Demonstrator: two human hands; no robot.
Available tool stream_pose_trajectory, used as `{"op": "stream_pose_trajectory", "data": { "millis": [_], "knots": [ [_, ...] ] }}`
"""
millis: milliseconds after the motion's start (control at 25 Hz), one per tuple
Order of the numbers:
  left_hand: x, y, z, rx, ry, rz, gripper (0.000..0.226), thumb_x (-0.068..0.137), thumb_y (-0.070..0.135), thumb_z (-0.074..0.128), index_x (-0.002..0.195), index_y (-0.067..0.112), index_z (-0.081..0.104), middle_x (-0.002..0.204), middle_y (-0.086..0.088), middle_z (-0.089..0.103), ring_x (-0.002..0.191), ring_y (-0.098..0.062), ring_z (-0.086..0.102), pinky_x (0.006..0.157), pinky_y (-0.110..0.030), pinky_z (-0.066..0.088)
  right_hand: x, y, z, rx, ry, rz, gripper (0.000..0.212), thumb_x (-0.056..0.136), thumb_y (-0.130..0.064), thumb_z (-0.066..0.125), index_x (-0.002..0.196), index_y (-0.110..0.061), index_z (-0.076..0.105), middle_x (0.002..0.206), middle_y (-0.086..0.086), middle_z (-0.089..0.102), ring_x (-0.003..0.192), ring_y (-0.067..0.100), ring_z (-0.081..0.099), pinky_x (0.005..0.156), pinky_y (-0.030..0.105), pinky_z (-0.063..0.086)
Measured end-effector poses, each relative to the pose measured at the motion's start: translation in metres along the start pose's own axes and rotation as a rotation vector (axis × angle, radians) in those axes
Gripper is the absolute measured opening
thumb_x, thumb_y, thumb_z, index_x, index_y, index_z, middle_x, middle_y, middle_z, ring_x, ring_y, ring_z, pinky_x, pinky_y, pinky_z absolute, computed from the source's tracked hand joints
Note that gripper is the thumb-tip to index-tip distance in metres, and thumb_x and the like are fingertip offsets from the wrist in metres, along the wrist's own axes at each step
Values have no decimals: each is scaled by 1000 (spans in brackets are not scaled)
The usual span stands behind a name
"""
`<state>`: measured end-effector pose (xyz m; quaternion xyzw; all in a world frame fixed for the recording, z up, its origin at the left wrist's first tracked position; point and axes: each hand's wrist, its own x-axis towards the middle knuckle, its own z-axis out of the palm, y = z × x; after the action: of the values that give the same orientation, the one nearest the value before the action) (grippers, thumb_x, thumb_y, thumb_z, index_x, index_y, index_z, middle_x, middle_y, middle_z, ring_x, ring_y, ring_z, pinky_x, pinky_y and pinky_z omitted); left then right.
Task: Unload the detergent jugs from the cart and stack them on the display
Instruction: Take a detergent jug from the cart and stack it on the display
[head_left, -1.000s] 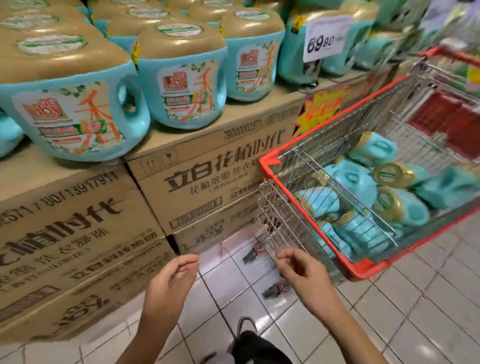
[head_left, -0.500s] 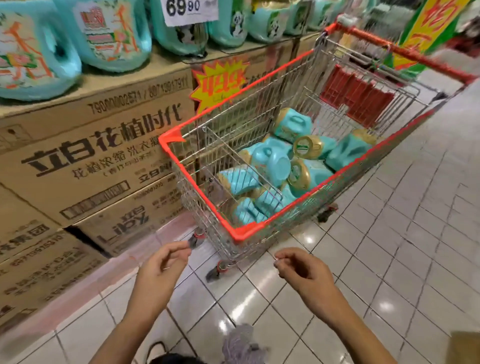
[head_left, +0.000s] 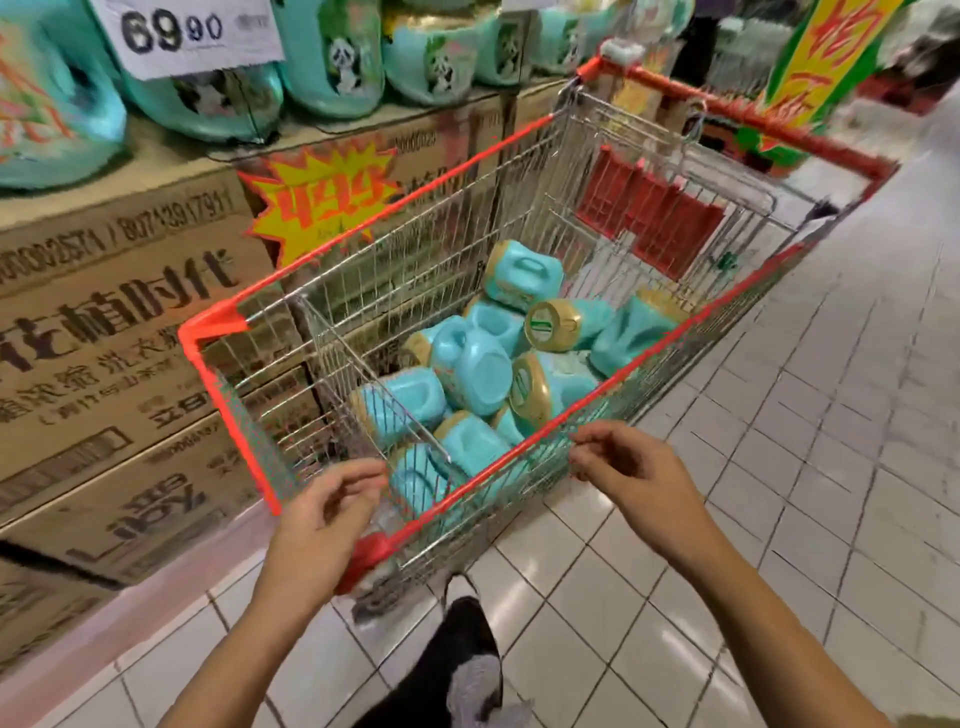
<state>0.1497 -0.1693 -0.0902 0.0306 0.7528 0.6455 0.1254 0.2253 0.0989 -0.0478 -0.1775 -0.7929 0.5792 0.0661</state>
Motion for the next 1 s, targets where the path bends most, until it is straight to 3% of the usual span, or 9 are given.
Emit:
{"op": "stream_pose_trajectory", "data": {
  "millis": [120,240,360,440,560,680,720,840,1000],
  "knots": [
    [60,9,22,42,33,13,31,91,-9,56,93,20,66,91,-2,71,77,7,65,75,-2,47,82,-5,-13,8,-30,-20,25,89,3,61,88,-21,65,77,1,61,74,13,56,72,21,48],
    [116,19,45,56,56,-38,27,92,-4,58,93,21,66,92,-2,70,83,-6,64,74,-1,46,161,-4,-14,-82,-95,8,29,88,4,61,84,-25,63,73,-4,60,74,17,55,73,25,47],
    [163,26,64,106,63,-83,30,91,-2,59,92,27,65,95,3,70,88,-6,64,75,-4,47,230,7,-8,-196,-178,42,25,88,-4,61,84,-29,62,74,-5,62,73,16,58,73,30,47],
    [190,24,79,126,78,-158,24,92,0,58,97,22,66,100,-3,70,89,-10,63,78,-10,48,271,20,3,-240,-212,85,17,88,-6,60,89,-23,62,73,-1,61,68,16,55,69,27,45],
    [226,12,103,165,152,-287,20,92,6,58,105,18,68,106,-6,70,85,-11,63,68,-8,49,328,47,31,-353,-310,129,12,87,-9,61,97,-16,62,65,-5,56,58,8,50,60,21,41],
    [251,-4,120,147,223,-387,26,84,20,60,108,11,69,111,-11,69,99,-21,64,92,-28,51,378,78,64,-482,-371,140,15,86,-14,64,98,-5,62,77,8,57,75,20,54,66,27,34],
    [255,-10,123,107,263,-420,28,84,16,62,110,4,68,109,-15,69,96,-19,65,95,-32,51,391,87,74,-526,-402,146,22,87,-18,65,102,-3,60,85,12,59,82,23,55,71,30,37],
    [253,-28,130,78,357,-475,21,90,-5,60,110,-6,65,94,-11,67,79,-6,63,89,-22,51,420,118,102,-539,-493,281,50,89,-28,66,127,0,50,113,19,63,108,30,59,96,38,44],
    [241,-48,135,77,429,-561,16,92,-2,59,99,9,66,93,-4,66,88,-15,59,69,-1,41,437,141,131,-797,-626,164,41,96,-38,51,120,-5,58,119,23,61,113,37,57,90,35,44]
  ]
}}
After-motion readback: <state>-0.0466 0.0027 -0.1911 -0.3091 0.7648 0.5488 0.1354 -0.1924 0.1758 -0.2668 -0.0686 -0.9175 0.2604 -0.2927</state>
